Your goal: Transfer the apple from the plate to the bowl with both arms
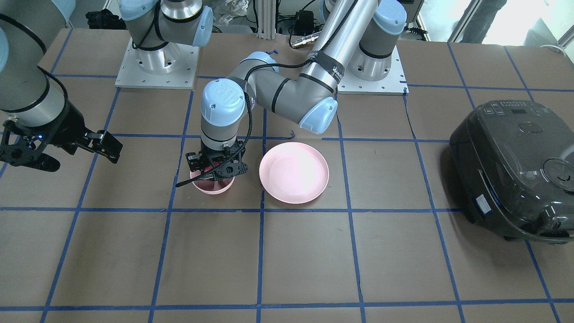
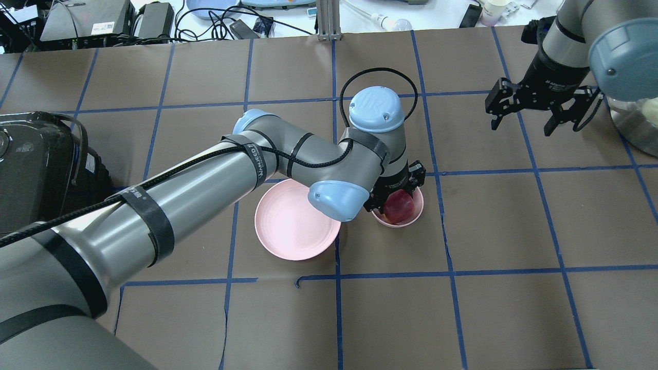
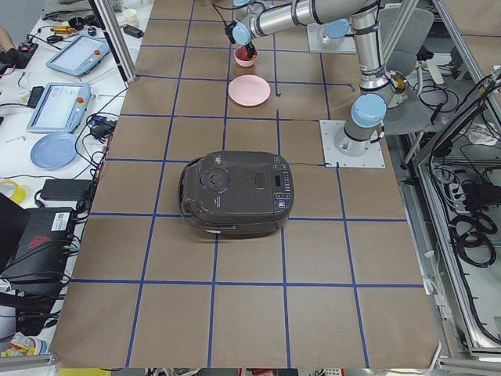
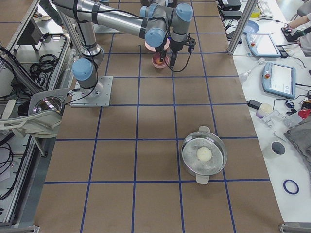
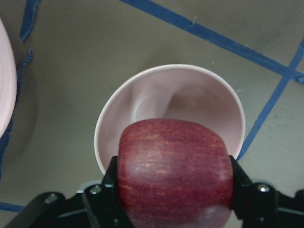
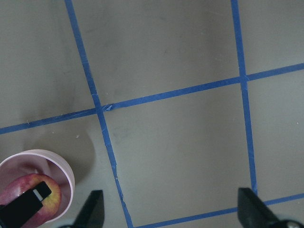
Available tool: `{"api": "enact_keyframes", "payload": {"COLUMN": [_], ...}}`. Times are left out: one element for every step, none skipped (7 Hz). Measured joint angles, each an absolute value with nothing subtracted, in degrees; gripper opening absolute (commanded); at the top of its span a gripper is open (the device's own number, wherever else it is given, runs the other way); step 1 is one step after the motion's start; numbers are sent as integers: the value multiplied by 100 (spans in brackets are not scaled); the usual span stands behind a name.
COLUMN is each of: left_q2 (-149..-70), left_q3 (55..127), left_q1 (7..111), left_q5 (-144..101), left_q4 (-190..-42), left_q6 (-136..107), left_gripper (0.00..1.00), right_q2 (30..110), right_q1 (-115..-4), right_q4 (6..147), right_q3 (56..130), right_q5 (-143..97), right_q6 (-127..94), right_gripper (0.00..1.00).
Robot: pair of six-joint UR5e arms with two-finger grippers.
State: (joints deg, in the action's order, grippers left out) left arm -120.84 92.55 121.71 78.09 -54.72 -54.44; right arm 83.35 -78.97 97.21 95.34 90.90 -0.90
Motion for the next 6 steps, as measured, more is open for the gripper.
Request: {"api": "enact_keyframes", "payload": {"left_q2": [-12080,-12007,-11861,-11636,-11326,-10925], "left_q3": [9248,9237,9229,9215,9172,9099], "left_q1": [12172,12173,12168,12142,12077,11978], "left_q5": [7809,7815,7834,7849,7855,7862], "left_q4": [-5455,-5468,-5550,-5733,-6077,-6577], "left_q6": [-5403,-5325,-5126,-4782,-4370,-3866], "left_gripper": [100,100,100,100,100,100], "right_q2": [8338,8340,8340,8341,8351,8437], "right_q1": [-7882,-7879,-7876,-7875,-7876,-7885], "right_q4": [9720,9720,9723,9729,9731,9726], "right_q3": [9536,9538,9531,9519,9502,9468], "right_q5": [9106,9109,9112,9112,9110,9132], "right_q6": [-92,-102,-109,-111,-124,-161], "right_gripper": [100,100,100,100,100,100]}}
